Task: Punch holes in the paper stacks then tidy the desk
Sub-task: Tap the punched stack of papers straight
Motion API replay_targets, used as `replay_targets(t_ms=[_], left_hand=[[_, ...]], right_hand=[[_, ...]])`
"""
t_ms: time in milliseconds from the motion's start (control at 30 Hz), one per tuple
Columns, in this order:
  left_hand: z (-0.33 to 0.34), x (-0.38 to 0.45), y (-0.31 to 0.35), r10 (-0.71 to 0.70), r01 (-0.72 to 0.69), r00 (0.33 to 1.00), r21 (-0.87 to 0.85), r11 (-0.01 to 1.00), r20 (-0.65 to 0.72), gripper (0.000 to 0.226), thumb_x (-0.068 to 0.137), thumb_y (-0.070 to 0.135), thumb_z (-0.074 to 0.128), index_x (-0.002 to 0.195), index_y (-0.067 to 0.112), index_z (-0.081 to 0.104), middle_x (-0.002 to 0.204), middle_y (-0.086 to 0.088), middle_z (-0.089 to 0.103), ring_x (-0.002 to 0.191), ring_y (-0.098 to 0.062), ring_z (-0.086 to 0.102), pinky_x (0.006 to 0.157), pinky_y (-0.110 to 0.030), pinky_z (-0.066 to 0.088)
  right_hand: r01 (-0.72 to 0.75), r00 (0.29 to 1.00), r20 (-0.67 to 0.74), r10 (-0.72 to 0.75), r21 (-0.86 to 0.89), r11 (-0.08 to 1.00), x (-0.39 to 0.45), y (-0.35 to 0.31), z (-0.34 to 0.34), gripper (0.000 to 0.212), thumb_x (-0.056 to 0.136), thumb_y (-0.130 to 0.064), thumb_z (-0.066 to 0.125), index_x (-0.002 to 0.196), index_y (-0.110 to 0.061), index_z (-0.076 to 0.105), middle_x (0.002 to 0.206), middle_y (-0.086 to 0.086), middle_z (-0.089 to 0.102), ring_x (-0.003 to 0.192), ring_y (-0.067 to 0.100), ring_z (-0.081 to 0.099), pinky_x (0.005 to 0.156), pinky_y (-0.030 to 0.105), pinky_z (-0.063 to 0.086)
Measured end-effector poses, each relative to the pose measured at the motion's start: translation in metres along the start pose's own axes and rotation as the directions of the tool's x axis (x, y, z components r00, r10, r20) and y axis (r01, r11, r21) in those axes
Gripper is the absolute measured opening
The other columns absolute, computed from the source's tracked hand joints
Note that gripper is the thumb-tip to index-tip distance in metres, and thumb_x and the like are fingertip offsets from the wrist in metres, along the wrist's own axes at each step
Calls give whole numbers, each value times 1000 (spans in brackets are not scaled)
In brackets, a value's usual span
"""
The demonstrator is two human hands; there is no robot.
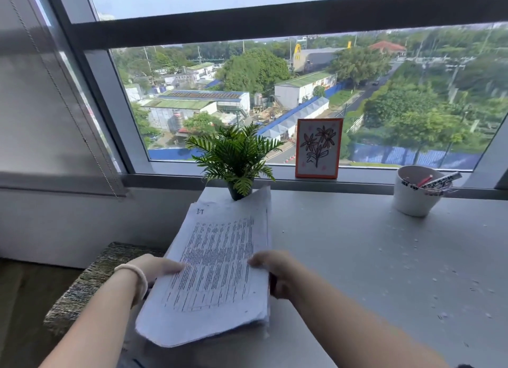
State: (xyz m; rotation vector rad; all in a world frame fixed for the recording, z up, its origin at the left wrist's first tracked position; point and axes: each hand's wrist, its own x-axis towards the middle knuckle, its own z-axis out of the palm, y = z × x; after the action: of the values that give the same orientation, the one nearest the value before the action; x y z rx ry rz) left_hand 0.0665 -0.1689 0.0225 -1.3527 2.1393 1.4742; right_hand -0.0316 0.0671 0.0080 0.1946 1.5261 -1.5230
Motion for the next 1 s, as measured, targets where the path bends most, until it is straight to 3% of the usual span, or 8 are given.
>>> replay_targets(t_ms=[167,333,400,567,667,767,900,1000], left_hand=[[10,-24,-6,4,124,929,-321,939,371,58,68,21,75,116,-8,63,106,-23,68,78,-30,71,86,-39,54],[56,-61,4,47,211,848,-417,884,528,32,83,11,53,92,-17,67,88,-29,69,61,-35,70,54,-43,58],[79,-78,9,68,221,816,-418,881,574,29,87,5,48,87,-19,65,79,-31,68,55,-38,68,42,-43,54],[136,-115,41,492,-216,818,-633,743,299,27,83,-15,52,106,-1,57,92,-25,70,73,-34,70,63,-47,59],[155,-130,75,710,-538,703,-623,568,41,28,86,-12,54,101,11,56,91,-9,72,83,-23,68,77,-39,58],[164,-131,97,823,-679,564,-605,416,-68,29,89,-9,52,109,11,54,101,-6,69,90,-18,66,75,-29,56],[170,-118,86,839,-756,527,-524,393,-132,24,85,3,65,104,16,61,98,2,73,92,-13,67,76,-28,54],[165,-112,83,865,-800,486,-464,381,-127,53,71,25,76,117,10,55,108,-2,71,100,-18,68,80,-31,56]], right_hand=[[-21,985,170,-18,221,975,-44,8,-49,33,96,1,38,71,9,58,55,18,65,38,26,62,31,20,42],[50,980,184,-72,118,992,-63,28,-83,18,88,7,47,102,14,56,75,23,70,57,31,70,43,29,52],[200,971,116,-207,68,977,-77,35,-105,43,65,9,58,108,10,57,81,24,71,64,32,71,50,32,56],[583,811,62,-582,2,812,-130,27,-156,63,61,-4,80,119,-1,55,106,22,70,91,37,70,72,43,59],[770,618,-122,-777,-109,629,-143,6,-163,34,83,4,67,111,-12,58,99,9,74,87,22,72,71,33,59],[831,469,-203,-860,-230,507,-138,-7,-167,27,89,-4,64,112,-16,59,103,4,72,96,20,69,82,35,56],[786,500,-203,-842,-301,540,-124,2,-168,22,89,-9,65,107,-21,59,98,-4,71,95,16,66,80,26,55],[788,539,-170,-825,-246,565,-125,2,-168,31,84,-3,71,111,-14,63,96,-2,74,94,15,69,73,21,55]])
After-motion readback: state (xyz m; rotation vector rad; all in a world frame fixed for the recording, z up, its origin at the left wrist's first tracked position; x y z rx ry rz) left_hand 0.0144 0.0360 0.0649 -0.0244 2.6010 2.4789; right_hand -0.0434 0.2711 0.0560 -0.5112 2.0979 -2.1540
